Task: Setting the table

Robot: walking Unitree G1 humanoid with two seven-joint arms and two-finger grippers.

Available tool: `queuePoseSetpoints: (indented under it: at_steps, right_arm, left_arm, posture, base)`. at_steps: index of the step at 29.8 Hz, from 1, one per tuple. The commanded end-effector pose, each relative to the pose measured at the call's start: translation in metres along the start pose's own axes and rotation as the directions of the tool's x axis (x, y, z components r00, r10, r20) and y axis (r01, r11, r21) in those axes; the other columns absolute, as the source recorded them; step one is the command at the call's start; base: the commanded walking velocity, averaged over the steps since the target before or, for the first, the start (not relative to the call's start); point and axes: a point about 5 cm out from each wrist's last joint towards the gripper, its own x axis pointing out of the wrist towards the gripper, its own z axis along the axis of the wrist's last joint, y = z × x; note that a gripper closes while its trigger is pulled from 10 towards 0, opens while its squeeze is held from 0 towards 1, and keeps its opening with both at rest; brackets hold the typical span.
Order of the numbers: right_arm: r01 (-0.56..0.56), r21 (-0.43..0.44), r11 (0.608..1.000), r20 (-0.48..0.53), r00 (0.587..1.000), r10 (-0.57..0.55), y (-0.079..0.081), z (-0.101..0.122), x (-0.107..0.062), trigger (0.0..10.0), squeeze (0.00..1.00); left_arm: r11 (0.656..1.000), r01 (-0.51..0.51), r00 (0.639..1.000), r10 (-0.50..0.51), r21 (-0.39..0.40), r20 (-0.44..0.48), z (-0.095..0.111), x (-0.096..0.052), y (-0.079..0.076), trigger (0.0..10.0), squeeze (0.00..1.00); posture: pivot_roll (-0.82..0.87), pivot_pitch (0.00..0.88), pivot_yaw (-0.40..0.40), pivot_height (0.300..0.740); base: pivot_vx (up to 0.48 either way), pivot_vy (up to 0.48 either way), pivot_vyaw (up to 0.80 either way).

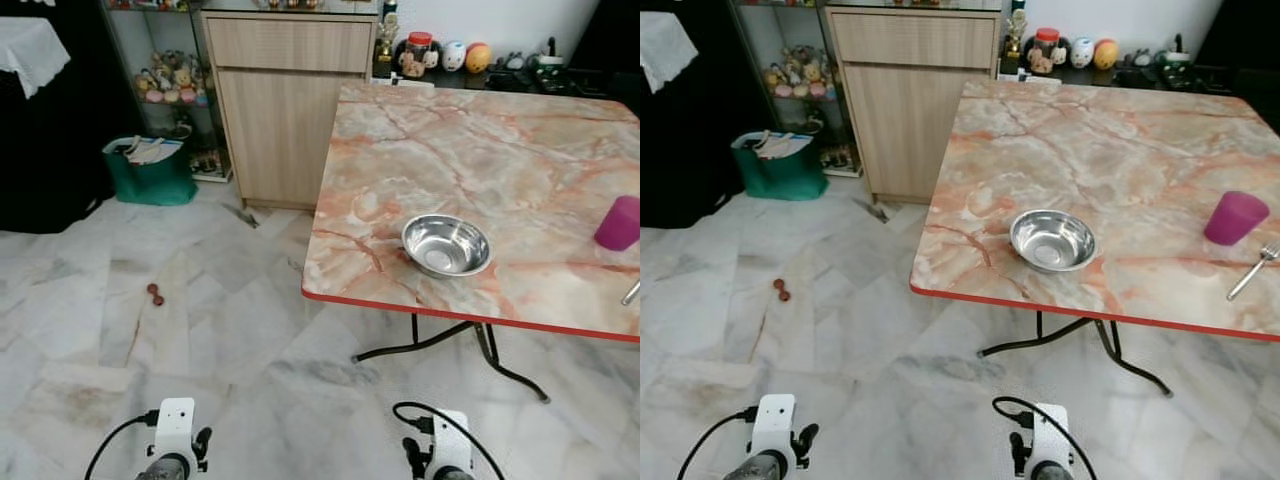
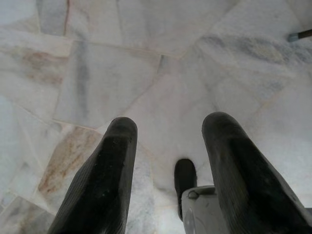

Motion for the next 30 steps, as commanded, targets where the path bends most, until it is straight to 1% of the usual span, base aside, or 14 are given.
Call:
queuePoseSetpoints:
  at_steps: [1,7,10,12,14,15,17,18,19,22,24,25,28,30]
  right_arm:
    - [0.0,0.003,1.0,0.017,1.0,0.0,0.001,0.004,0.001,10.0,0.0]
    - [-0.009,-0.011,1.0,0.056,0.998,0.01,0.001,0.012,0.002,10.0,0.0]
    - [-0.01,-0.014,1.0,0.101,0.995,0.011,0.001,0.021,0.002,10.0,0.0]
    - [0.015,-0.034,0.999,0.181,0.983,-0.008,-0.003,0.035,0.003,10.0,0.0]
    - [0.014,-0.04,0.999,0.199,0.98,-0.005,-0.003,0.038,0.003,10.0,0.0]
    - [0.026,-0.09,0.996,0.247,0.969,-0.003,-0.004,0.045,0.002,10.0,0.0]
    - [0.035,-0.119,0.992,0.267,0.964,-0.002,-0.004,0.047,0.001,10.0,0.0]
    - [0.048,-0.148,0.988,0.329,0.944,0.003,-0.005,0.052,-0.001,10.0,0.0]
    - [0.058,-0.127,0.99,0.377,0.926,-0.006,-0.008,0.056,-0.003,10.0,0.0]
    - [0.078,-0.112,0.991,0.442,0.897,-0.021,-0.013,0.06,-0.008,10.0,0.0]
    - [0.108,-0.148,0.983,0.515,0.857,-0.017,-0.014,0.064,-0.015,10.0,0.0]
    - [0.1,-0.192,0.976,0.565,0.825,0.027,-0.009,0.065,-0.022,10.0,0.0]
    - [0.096,-0.22,0.971,0.598,0.8,0.057,-0.004,0.064,-0.029,10.0,0.0]
    - [0.099,-0.185,0.978,0.635,0.771,0.042,-0.003,0.063,-0.038,10.0,0.0]
  left_arm:
    - [1.0,-0.008,1.0,0.009,0.012,-0.014,-0.003,-0.001,0.003,10.0,0.0]
    - [1.0,-0.006,1.0,0.006,0.011,-0.015,-0.003,-0.001,0.003,10.0,0.0]
    - [1.0,-0.005,1.0,0.005,0.01,-0.015,-0.003,-0.001,0.003,10.0,0.0]
    - [1.0,-0.002,1.0,0.002,0.008,-0.016,-0.003,-0.001,0.002,10.0,0.0]
    - [1.0,-0.002,1.0,0.002,0.008,-0.017,-0.003,-0.001,0.002,10.0,0.0]
    - [1.0,-0.001,1.0,0.001,0.008,-0.018,-0.004,-0.001,0.002,10.0,0.0]
    - [1.0,-0.001,1.0,0.001,0.008,-0.018,-0.004,-0.001,0.002,10.0,0.0]
    - [1.0,-0.002,1.0,0.002,0.007,-0.018,-0.004,-0.001,0.002,10.0,0.0]
    - [1.0,-0.003,1.0,0.003,0.006,-0.018,-0.004,-0.001,0.002,10.0,0.0]
    - [1.0,-0.002,1.0,0.002,0.006,-0.017,-0.004,-0.001,0.002,10.0,0.0]
    - [1.0,-0.002,1.0,0.002,0.005,-0.018,-0.004,-0.001,0.001,10.0,0.0]
    - [1.0,-0.001,1.0,0.002,0.006,-0.018,-0.004,-0.001,0.001,10.0,0.0]
    - [1.0,-0.002,1.0,0.002,0.007,-0.018,-0.004,-0.001,0.001,10.0,0.0]
    - [1.0,-0.002,1.0,0.002,0.005,-0.019,-0.005,-0.001,0.001,10.0,0.0]
  posture:
    - [-0.04,0.0,-0.033,0.74]
    - [-0.04,0.0,-0.034,0.74]
    - [-0.04,0.0,-0.036,0.74]
    - [-0.04,0.0,-0.037,0.74]
    - [-0.04,0.0,-0.037,0.74]
    - [-0.05,0.0,-0.037,0.74]
    - [-0.05,0.0,-0.038,0.74]
    - [-0.05,0.0,-0.04,0.74]
    - [-0.05,0.0,-0.04,0.74]
    - [-0.05,0.0,-0.041,0.74]
    - [-0.06,0.0,-0.041,0.74]
    - [-0.06,0.0,-0.041,0.74]
    - [-0.06,0.0,-0.041,0.74]
    - [-0.06,0.0,-0.043,0.74]
  base:
    - [0.0,0.0,0.0]
    - [0.0,0.0,0.0]
    - [0.0,0.0,0.0]
    - [0.0,0.0,0.0]
    - [0.0,0.0,0.0]
    - [0.0,0.0,0.0]
    - [0.0,0.0,0.0]
    - [0.0,0.0,0.0]
    - [0.0,0.0,0.0]
    - [0.0,0.0,0.0]
    - [0.0,0.0,0.0]
    - [0.0,0.0,0.0]
    - [0.0,0.0,0.0]
    - [0.0,0.0,0.0]
